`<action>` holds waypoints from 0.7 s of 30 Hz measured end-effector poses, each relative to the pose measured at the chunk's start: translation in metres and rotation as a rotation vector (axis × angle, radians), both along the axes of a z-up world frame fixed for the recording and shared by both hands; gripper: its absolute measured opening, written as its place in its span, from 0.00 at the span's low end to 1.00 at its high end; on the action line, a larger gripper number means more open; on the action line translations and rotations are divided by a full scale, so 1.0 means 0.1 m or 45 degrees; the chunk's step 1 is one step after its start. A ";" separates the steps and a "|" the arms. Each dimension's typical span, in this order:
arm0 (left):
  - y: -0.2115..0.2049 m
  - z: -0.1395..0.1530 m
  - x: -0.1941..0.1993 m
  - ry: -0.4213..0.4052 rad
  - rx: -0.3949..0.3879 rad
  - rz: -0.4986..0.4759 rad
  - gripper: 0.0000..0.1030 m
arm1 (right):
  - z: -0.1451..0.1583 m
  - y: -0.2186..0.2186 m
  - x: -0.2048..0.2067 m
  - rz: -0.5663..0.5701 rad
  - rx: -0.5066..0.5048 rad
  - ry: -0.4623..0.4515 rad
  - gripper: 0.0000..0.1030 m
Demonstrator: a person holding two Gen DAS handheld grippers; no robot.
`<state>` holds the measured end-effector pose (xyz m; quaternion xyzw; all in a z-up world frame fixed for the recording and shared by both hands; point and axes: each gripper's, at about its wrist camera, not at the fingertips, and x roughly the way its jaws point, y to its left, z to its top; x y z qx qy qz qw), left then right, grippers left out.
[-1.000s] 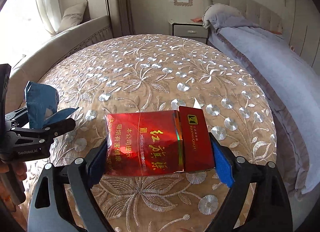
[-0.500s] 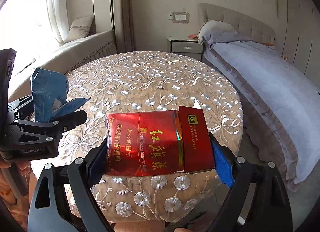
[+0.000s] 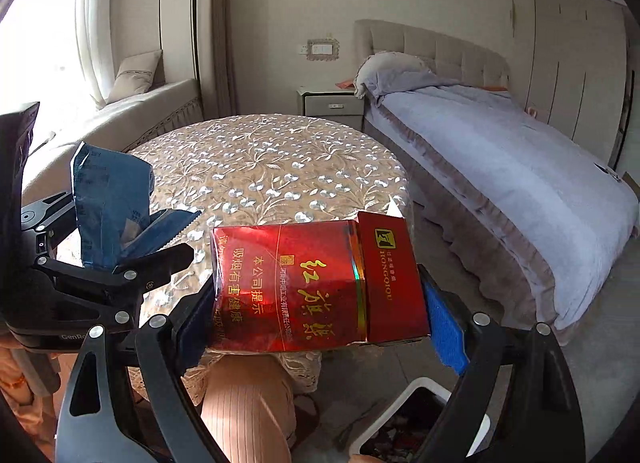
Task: Collect trash
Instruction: 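Carry the blue bag and red box over the bin and open both tools to drop them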
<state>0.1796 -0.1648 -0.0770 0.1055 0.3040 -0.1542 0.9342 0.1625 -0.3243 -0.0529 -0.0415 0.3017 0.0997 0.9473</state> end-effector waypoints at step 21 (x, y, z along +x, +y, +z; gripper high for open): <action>-1.61 -1.09 -0.03 0.261 0.247 -0.471 0.80 | -0.77 -1.24 -0.76 -0.375 -0.063 0.209 0.86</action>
